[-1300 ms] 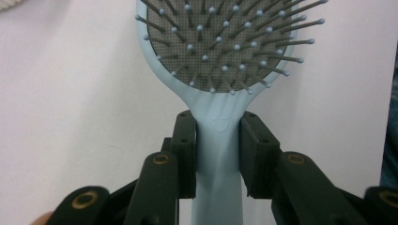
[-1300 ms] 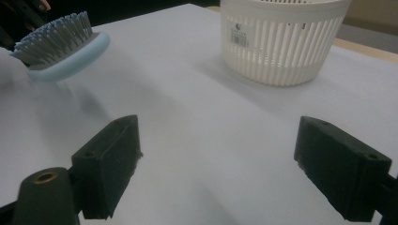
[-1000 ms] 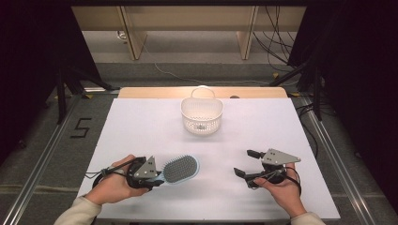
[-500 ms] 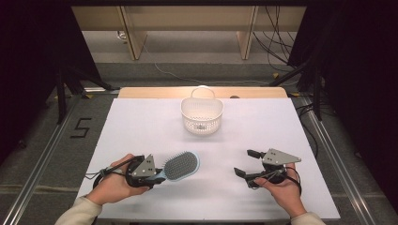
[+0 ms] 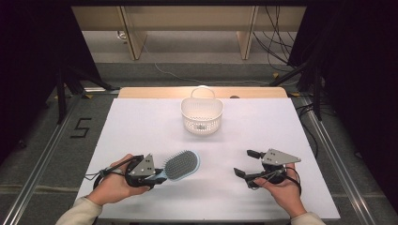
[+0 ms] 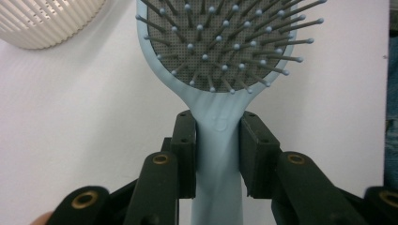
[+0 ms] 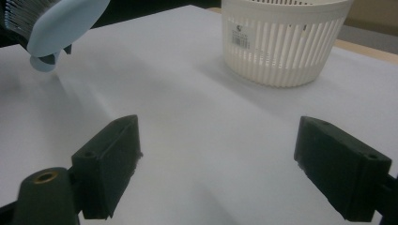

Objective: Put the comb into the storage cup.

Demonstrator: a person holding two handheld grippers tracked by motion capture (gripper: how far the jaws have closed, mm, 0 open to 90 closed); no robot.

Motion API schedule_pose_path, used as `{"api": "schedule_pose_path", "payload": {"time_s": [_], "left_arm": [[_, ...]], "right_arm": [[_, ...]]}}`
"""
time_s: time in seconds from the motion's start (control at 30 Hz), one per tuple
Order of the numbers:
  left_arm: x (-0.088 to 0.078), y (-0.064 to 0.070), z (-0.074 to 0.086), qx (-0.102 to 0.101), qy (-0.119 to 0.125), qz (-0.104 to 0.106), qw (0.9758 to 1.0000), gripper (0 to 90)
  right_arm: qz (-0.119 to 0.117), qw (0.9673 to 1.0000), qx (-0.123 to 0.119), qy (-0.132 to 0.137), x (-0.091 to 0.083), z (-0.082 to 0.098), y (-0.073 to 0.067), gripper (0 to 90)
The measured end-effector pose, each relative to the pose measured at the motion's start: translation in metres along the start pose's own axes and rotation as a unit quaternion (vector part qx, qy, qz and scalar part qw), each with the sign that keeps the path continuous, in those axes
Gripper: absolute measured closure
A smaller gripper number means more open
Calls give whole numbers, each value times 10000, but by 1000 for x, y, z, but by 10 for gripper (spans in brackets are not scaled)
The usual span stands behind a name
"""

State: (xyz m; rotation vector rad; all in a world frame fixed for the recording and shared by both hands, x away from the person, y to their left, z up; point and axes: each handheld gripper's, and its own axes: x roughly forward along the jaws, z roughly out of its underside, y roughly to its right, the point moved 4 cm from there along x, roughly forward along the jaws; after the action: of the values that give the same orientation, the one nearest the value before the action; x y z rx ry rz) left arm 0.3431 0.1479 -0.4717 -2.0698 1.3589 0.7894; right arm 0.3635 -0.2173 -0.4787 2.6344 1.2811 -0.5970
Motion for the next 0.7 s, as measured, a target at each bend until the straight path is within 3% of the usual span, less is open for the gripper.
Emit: {"api": "schedule_pose_path", "payload": {"time_s": [0.4,0.7], "left_arm": [[-3,-4,0,-161,186,-152,9996,696],[0,-4,1,-193,189,-230,9994,696]], "right_arm": [[-9,10000,0,1,0,0,0,158],[-5,10000,-7,-4,0,0,0,158]]}}
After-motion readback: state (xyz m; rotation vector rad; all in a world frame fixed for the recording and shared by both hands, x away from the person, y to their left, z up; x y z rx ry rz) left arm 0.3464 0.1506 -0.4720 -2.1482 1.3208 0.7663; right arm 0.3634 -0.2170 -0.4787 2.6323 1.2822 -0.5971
